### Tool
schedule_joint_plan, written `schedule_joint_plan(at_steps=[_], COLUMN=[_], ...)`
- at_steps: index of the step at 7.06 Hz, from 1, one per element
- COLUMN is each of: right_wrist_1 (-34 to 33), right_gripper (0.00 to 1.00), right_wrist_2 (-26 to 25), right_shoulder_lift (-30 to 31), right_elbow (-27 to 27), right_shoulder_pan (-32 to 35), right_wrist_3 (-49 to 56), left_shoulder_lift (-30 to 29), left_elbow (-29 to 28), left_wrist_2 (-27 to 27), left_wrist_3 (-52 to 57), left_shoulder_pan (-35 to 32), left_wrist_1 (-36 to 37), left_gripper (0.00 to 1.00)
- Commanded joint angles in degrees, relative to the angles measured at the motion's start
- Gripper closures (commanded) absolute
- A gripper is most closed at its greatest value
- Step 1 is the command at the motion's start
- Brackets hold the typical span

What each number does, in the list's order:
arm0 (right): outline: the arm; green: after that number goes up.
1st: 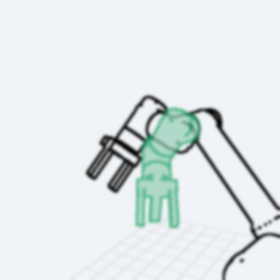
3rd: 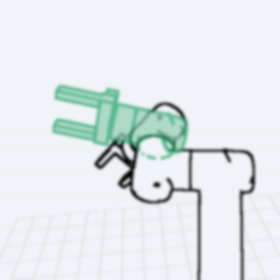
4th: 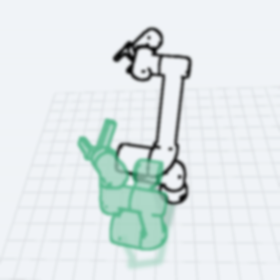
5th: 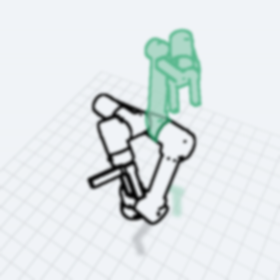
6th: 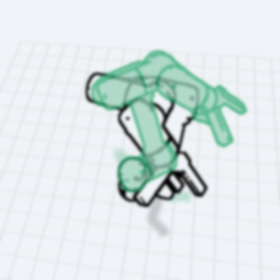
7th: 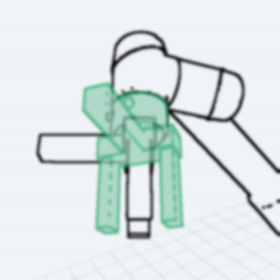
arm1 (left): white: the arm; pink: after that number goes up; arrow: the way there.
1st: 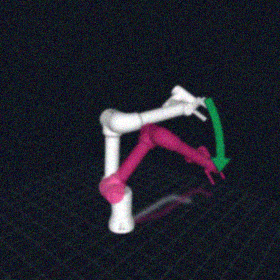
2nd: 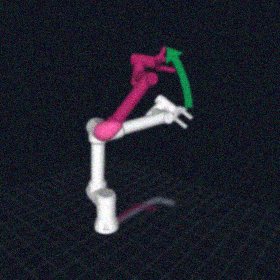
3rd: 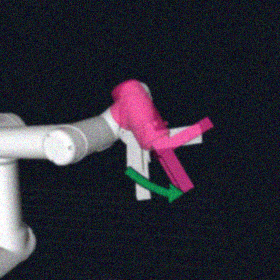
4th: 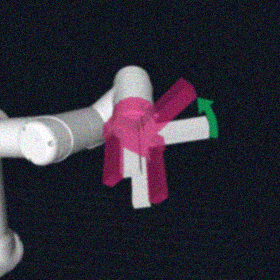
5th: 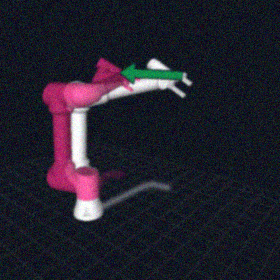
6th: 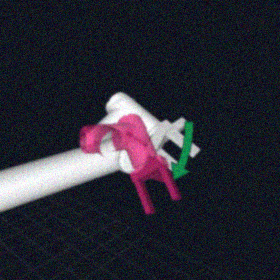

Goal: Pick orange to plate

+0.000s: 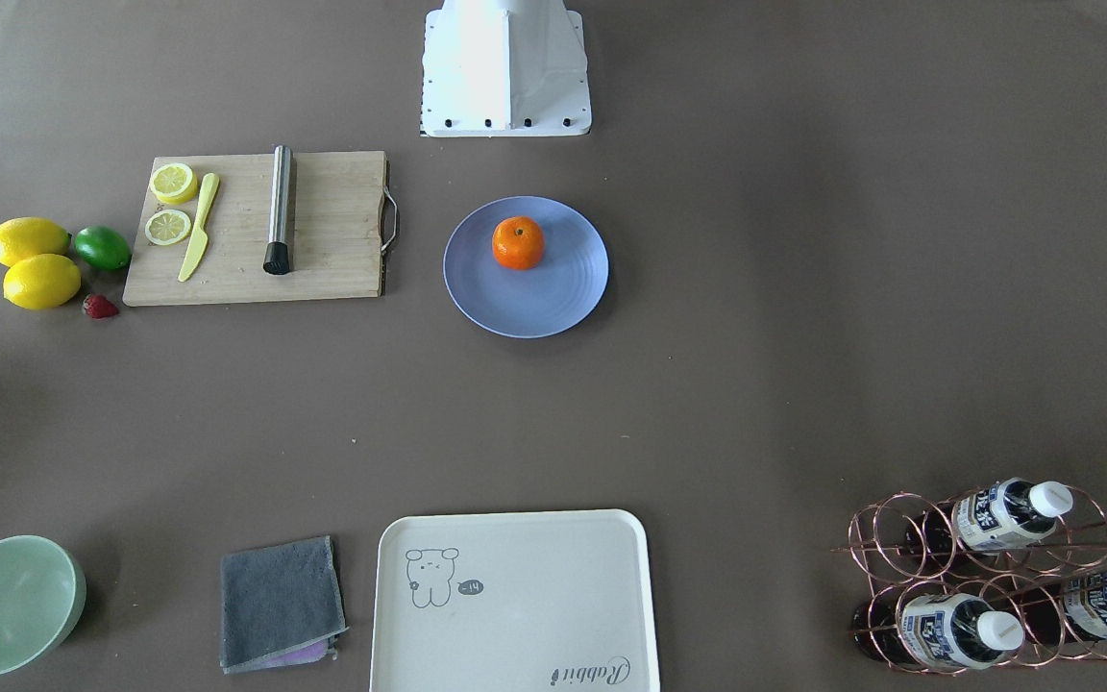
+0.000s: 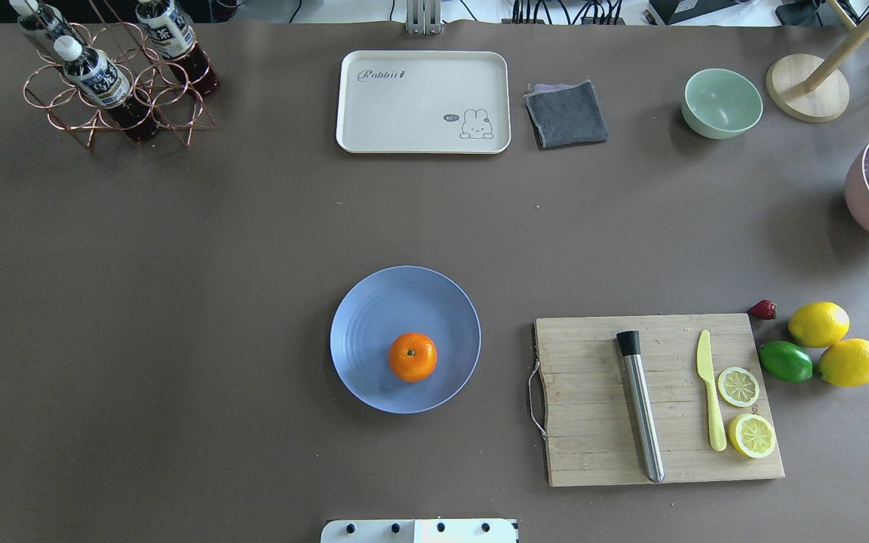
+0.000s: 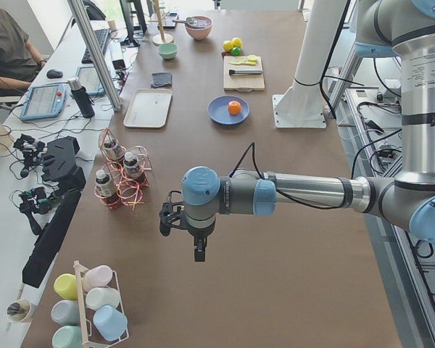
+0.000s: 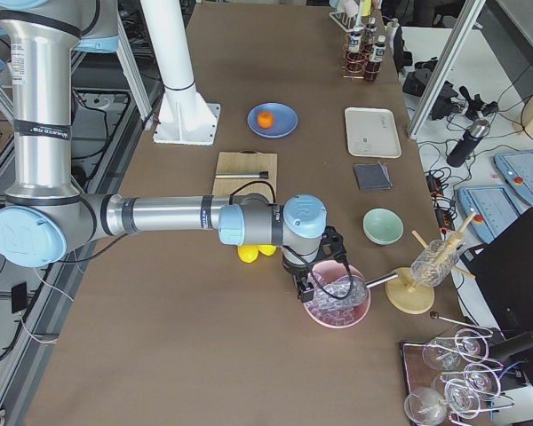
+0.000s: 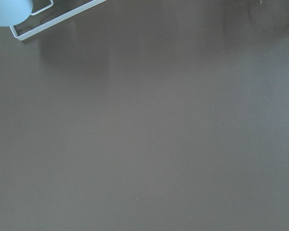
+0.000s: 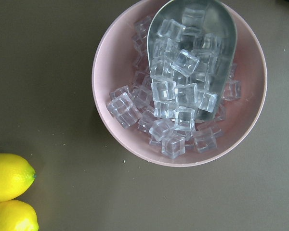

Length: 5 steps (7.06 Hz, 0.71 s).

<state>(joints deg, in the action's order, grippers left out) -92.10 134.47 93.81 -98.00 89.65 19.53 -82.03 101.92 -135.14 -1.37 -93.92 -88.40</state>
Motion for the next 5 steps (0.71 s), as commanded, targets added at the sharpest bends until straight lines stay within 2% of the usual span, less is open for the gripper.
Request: schedule_joint_plan(at_steps=[1, 5], right_wrist_1=[0.0, 0.2], right_gripper=[0.0, 0.0], right_wrist_2=[0.0, 0.6], right_shoulder_lift=[0.5, 1.1], right_elbow=[-0.4, -0.4], right_shoulder_pan=[0.0, 0.0], right_wrist_3=[0.1, 0.2], left_shoulder_lift=[0.6, 1.0], left_elbow=[0.7, 1.4], left_wrist_2=[0.0, 0.0], left_wrist_3=[-0.5, -0.5], left_shoulder_pan=[-0.1, -0.4], left_wrist_1=[0.1, 0.1], left_gripper=[0.02, 0.02])
